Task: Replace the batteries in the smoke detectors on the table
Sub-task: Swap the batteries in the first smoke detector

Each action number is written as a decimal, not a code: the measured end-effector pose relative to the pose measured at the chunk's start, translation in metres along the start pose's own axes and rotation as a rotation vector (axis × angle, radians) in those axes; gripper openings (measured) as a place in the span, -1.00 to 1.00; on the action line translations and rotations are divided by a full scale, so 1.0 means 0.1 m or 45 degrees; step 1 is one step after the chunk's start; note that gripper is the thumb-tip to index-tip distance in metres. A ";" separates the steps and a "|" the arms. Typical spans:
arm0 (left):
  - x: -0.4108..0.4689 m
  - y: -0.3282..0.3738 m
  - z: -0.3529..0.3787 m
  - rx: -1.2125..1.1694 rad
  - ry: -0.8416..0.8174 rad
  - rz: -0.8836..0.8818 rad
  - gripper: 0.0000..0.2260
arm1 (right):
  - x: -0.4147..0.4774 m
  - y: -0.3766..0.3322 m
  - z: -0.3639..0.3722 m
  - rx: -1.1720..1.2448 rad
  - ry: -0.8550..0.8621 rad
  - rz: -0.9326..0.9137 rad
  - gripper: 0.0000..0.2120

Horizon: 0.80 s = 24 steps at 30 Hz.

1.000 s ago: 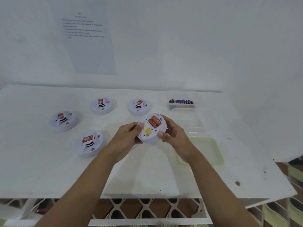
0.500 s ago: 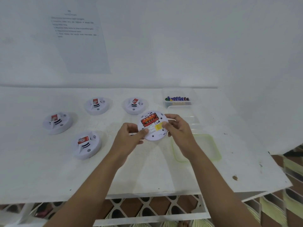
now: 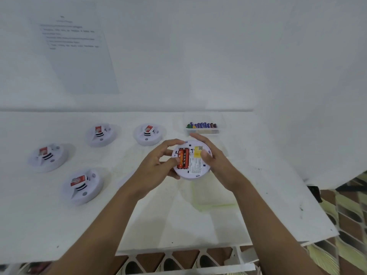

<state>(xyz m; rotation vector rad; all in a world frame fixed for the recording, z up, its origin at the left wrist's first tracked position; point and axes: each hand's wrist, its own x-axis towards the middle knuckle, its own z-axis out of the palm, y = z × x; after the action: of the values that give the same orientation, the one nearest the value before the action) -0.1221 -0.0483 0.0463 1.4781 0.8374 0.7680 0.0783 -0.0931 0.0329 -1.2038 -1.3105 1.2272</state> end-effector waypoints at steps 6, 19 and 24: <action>0.12 0.07 0.18 0.080 -0.022 0.014 -0.68 | -0.04 -0.02 -0.26 -0.026 -0.201 -0.071 0.02; 0.40 0.07 0.49 0.332 0.029 0.085 -0.70 | 0.00 -0.04 -0.73 -0.308 -0.147 -0.112 -0.07; 0.59 0.10 0.58 0.654 0.088 0.192 -0.71 | 0.02 0.00 -0.84 -0.362 -0.127 -0.110 -0.07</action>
<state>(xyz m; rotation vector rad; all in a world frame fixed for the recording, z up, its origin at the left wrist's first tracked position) -0.0410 -0.0285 0.0516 1.9961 1.0343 0.7505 0.1622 -0.0849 0.0379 -1.2811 -1.6361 1.0752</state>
